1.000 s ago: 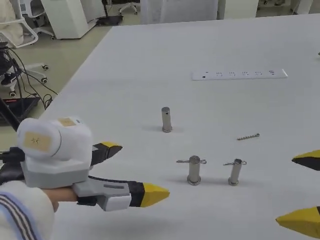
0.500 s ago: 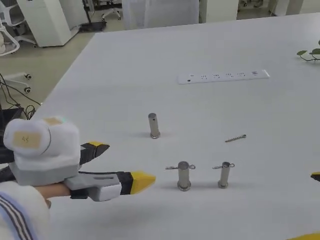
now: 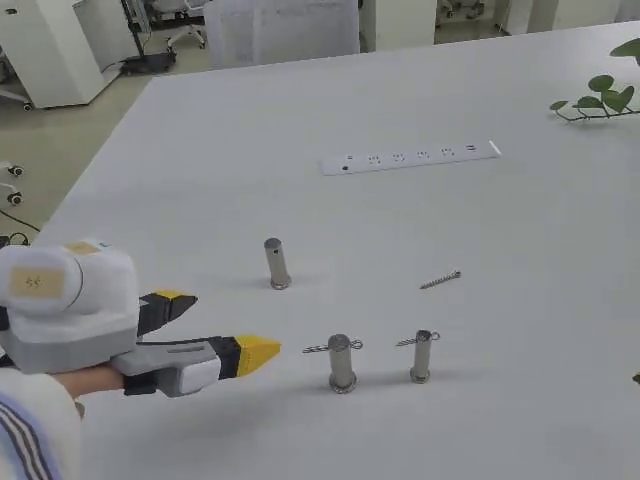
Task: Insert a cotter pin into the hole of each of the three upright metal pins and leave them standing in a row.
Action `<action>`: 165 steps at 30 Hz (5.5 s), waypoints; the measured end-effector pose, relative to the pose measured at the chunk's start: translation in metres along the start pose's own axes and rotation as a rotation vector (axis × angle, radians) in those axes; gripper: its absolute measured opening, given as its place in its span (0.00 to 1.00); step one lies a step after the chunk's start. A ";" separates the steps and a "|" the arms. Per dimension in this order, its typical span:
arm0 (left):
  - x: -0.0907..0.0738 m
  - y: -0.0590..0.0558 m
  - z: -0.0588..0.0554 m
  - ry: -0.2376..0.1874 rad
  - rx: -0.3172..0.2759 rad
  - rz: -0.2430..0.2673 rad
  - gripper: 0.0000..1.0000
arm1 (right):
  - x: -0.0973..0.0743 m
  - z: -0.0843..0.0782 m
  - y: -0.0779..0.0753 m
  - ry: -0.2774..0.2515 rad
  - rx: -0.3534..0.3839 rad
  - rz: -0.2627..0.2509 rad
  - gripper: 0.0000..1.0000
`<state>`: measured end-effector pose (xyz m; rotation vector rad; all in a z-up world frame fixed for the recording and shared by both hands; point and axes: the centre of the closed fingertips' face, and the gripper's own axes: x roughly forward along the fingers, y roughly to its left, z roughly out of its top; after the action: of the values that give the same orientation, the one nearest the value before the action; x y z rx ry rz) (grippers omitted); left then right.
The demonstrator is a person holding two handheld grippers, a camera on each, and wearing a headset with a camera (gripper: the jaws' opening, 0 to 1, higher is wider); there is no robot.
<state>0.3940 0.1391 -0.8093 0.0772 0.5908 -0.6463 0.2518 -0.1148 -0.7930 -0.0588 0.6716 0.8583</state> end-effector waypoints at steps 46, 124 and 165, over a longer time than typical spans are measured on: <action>0.078 0.037 0.030 -0.015 -0.006 0.019 0.36 | -0.022 -0.019 -0.016 0.007 0.119 -0.122 1.00; -0.003 -0.016 0.066 0.006 0.172 -0.104 0.11 | -0.020 -0.017 -0.012 0.043 0.025 -0.088 0.96; -0.029 -0.157 0.016 0.034 0.287 -0.399 0.11 | -0.020 -0.026 -0.006 0.064 -0.010 -0.052 0.96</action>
<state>0.2914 0.0250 -0.7628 0.2429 0.5467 -1.1172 0.2334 -0.1398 -0.8034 -0.1128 0.7225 0.8122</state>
